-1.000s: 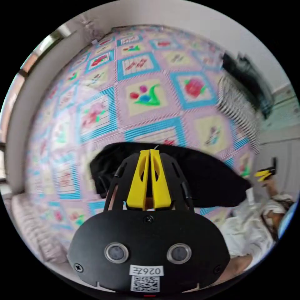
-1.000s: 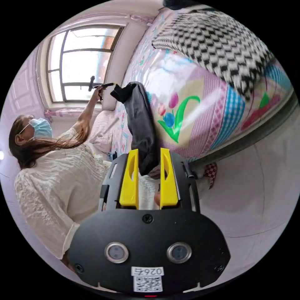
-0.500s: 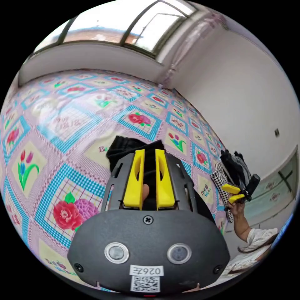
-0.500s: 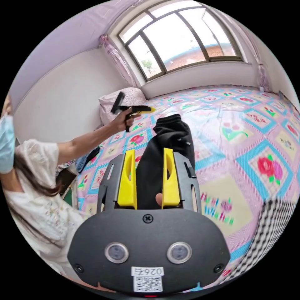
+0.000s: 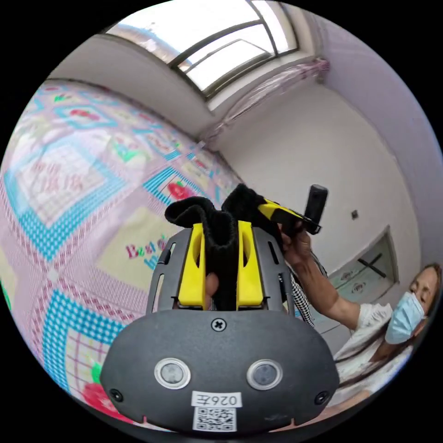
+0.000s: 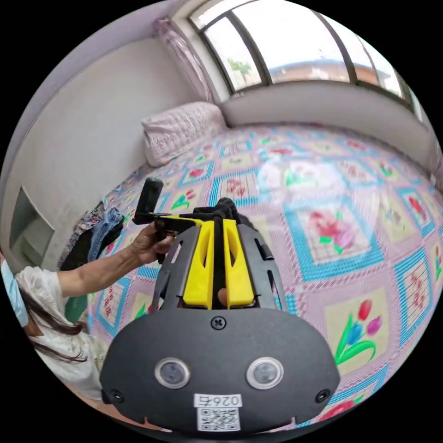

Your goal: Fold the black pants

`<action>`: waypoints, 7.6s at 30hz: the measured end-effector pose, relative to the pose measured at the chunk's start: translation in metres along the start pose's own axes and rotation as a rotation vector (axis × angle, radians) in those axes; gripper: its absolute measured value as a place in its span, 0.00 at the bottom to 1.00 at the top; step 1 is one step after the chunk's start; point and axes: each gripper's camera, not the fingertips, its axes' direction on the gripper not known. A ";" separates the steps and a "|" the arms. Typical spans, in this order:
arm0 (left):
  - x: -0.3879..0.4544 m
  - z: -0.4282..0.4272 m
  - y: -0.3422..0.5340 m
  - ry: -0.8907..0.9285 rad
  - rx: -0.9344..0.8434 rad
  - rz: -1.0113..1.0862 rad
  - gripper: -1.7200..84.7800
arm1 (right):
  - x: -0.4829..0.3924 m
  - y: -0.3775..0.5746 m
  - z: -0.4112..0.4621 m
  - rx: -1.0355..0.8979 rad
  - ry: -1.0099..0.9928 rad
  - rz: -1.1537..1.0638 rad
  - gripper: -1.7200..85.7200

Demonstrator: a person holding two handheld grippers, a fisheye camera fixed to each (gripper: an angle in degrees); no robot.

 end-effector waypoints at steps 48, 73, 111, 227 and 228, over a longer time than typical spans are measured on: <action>-0.107 -0.143 0.062 0.160 0.016 -0.231 0.06 | -0.001 0.145 -0.026 -0.106 0.159 0.213 0.08; 0.139 -0.060 0.462 0.202 -0.348 -0.228 0.10 | -0.311 0.543 -0.285 -0.037 0.213 0.537 0.13; 0.168 0.066 0.479 -0.119 -0.122 -0.169 0.01 | -0.169 0.414 -0.320 -0.045 -0.275 0.315 0.03; 0.033 -0.024 0.700 0.445 0.206 -0.772 0.09 | -0.207 0.547 -0.195 -0.221 -0.701 0.523 0.05; 0.034 -0.025 0.696 0.415 0.201 -0.763 0.09 | -0.205 0.554 -0.194 -0.217 -0.709 0.528 0.05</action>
